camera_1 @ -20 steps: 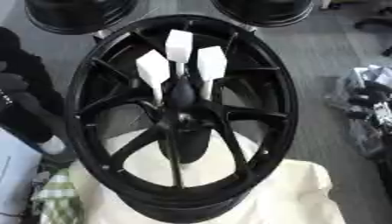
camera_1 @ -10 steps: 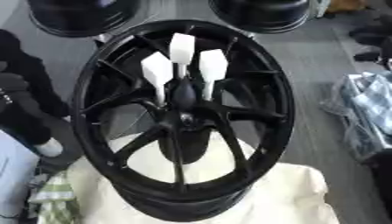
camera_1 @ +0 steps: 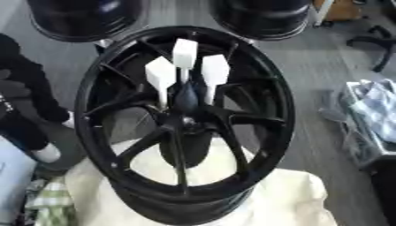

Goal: Pull the pin out of the wheel hub.

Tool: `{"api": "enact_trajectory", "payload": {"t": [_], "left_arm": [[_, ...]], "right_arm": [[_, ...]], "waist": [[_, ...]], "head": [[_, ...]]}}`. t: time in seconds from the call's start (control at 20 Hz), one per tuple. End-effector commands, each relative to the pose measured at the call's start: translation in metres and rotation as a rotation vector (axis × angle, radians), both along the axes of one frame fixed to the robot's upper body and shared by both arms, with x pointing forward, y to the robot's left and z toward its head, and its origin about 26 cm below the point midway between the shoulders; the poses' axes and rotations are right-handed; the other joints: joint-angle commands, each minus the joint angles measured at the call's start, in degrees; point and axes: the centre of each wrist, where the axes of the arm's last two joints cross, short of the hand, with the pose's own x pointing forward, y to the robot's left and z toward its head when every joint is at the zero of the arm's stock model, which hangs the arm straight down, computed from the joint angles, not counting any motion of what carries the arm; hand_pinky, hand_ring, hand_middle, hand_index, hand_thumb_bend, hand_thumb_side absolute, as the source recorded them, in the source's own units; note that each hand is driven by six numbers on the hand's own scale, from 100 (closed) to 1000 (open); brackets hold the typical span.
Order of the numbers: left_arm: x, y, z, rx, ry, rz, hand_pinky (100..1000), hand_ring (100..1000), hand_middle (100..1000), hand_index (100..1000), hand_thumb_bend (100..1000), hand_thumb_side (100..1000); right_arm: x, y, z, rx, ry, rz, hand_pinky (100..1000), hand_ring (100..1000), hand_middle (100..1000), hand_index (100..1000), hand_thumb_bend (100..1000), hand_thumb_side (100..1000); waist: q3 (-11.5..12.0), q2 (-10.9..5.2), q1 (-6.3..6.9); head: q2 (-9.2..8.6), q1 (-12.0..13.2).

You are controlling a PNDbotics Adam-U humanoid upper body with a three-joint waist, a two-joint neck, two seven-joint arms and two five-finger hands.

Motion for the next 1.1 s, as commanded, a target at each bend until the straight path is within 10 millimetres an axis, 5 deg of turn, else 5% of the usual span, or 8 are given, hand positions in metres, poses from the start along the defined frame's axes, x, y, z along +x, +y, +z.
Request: {"api": "enact_trajectory", "payload": {"t": [0.05,0.2,0.4,1.1], "left_arm": [[0.001,0.002,0.007,0.023,-0.015,-0.021,739,733,658,851,182,854],[0.001,0.001,0.006,0.029,-0.009,-0.032,739,733,658,850,182,855],[0.001,0.003,0.004,0.037,-0.001,-0.027,738,734,658,849,183,857],[0.001,0.005,0.004,0.019,0.013,0.01,738,738,666,853,197,862]], "right_arm": [[0.004,-0.032,0.014,-0.185,0.052,-0.037,805,854,836,889,100,352],[0.019,-0.042,0.002,-0.309,0.144,-0.013,813,859,839,891,100,466],[0.035,-0.034,-0.005,-0.397,0.181,0.058,819,859,842,894,100,474],[0.073,0.057,-0.005,-0.508,0.115,0.161,816,847,827,889,100,383]], "waist": [[0.2,-1.25,-0.06],[0.4,-1.65,-0.29],[0.2,-1.86,-0.47],[3.2,-2.84,-1.42]], "head": [[0.31,-0.6],[0.31,-0.8],[0.31,-0.5],[0.31,-2.6]]}}
